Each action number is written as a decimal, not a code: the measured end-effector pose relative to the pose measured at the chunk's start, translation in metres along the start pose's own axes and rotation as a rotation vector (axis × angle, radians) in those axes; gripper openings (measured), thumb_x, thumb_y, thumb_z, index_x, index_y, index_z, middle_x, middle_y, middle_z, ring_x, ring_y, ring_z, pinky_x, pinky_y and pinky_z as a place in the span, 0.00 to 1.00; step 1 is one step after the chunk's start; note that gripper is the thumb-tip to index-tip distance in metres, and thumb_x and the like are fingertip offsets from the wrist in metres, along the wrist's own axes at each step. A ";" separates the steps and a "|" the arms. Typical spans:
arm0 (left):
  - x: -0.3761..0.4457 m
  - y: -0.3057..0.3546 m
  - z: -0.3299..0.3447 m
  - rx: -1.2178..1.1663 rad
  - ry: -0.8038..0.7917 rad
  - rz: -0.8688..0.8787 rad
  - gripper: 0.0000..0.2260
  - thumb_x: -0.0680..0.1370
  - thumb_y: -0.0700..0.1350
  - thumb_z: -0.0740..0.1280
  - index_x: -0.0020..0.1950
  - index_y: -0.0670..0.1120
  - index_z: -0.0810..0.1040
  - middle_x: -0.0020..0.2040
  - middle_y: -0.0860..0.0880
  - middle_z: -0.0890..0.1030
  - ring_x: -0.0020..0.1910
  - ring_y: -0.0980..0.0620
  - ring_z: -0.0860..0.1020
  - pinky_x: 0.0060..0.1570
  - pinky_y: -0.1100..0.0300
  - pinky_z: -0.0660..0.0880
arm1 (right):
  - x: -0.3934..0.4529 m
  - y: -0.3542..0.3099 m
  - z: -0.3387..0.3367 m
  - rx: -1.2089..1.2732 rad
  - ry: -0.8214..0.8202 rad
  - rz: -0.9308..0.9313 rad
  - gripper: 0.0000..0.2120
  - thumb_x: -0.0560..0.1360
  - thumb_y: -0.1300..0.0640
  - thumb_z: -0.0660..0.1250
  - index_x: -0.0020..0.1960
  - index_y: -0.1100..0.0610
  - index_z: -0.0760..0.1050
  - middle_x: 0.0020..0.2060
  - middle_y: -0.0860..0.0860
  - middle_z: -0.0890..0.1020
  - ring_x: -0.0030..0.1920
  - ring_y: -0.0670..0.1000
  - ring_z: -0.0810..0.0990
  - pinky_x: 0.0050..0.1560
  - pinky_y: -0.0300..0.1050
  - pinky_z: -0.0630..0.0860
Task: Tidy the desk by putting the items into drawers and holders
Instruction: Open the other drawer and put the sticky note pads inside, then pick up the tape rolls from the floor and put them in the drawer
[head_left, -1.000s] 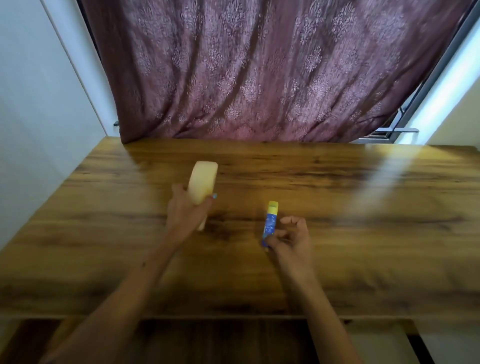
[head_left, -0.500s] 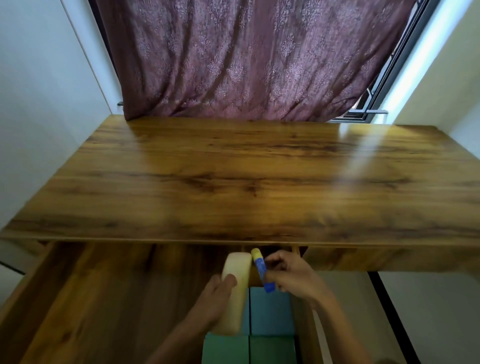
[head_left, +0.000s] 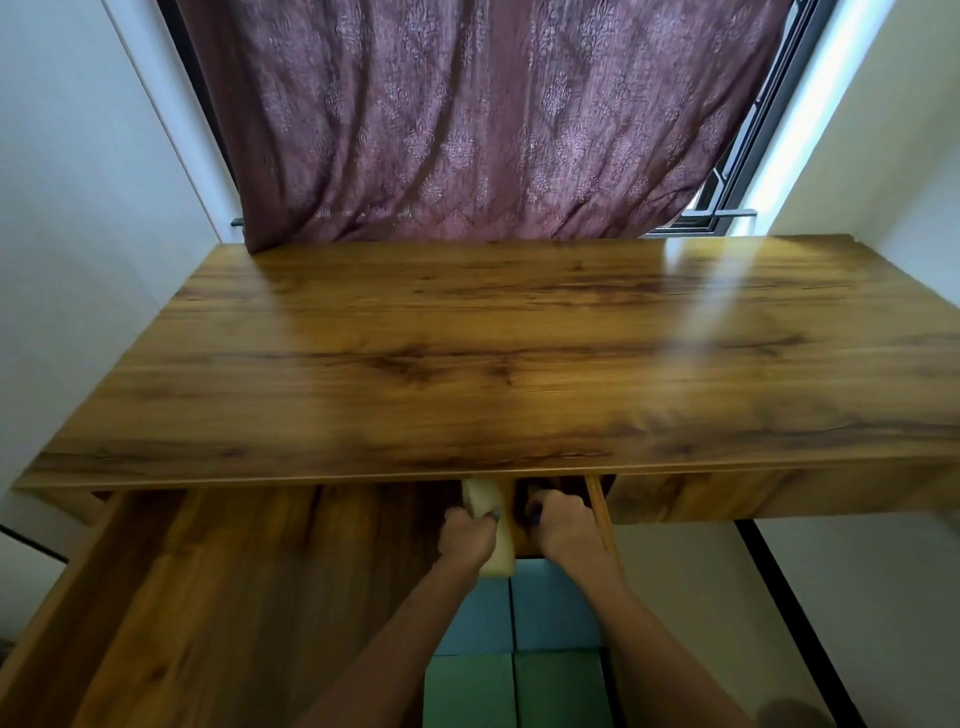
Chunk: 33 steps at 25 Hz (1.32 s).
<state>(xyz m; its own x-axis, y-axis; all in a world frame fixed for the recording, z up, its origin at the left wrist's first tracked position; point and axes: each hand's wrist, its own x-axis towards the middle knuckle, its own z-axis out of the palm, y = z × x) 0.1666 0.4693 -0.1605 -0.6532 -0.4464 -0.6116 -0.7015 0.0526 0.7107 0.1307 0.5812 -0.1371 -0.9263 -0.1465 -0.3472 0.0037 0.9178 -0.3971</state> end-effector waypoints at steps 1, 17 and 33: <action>0.004 0.002 0.004 0.001 -0.013 -0.020 0.21 0.77 0.49 0.65 0.65 0.39 0.67 0.61 0.40 0.74 0.59 0.42 0.74 0.58 0.50 0.74 | 0.005 0.001 0.004 -0.004 -0.007 0.009 0.14 0.77 0.62 0.61 0.58 0.52 0.78 0.54 0.55 0.81 0.56 0.56 0.79 0.51 0.44 0.75; 0.020 0.009 0.020 0.380 0.043 0.071 0.22 0.79 0.52 0.62 0.67 0.39 0.69 0.70 0.38 0.64 0.70 0.41 0.62 0.64 0.50 0.66 | 0.019 0.008 0.019 0.040 -0.034 0.075 0.12 0.76 0.61 0.64 0.59 0.61 0.74 0.54 0.59 0.80 0.55 0.60 0.79 0.50 0.48 0.77; -0.026 -0.005 0.015 0.356 0.159 0.222 0.20 0.79 0.48 0.60 0.67 0.39 0.66 0.67 0.41 0.68 0.67 0.40 0.66 0.65 0.44 0.62 | -0.015 0.012 0.015 0.073 0.098 -0.045 0.17 0.77 0.56 0.62 0.64 0.60 0.66 0.54 0.61 0.78 0.54 0.63 0.78 0.49 0.51 0.74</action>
<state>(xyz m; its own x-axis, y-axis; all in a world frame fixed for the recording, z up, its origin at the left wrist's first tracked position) 0.1825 0.4939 -0.1532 -0.7667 -0.5200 -0.3765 -0.6216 0.4549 0.6376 0.1505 0.5892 -0.1489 -0.9585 -0.1464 -0.2445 -0.0141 0.8812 -0.4725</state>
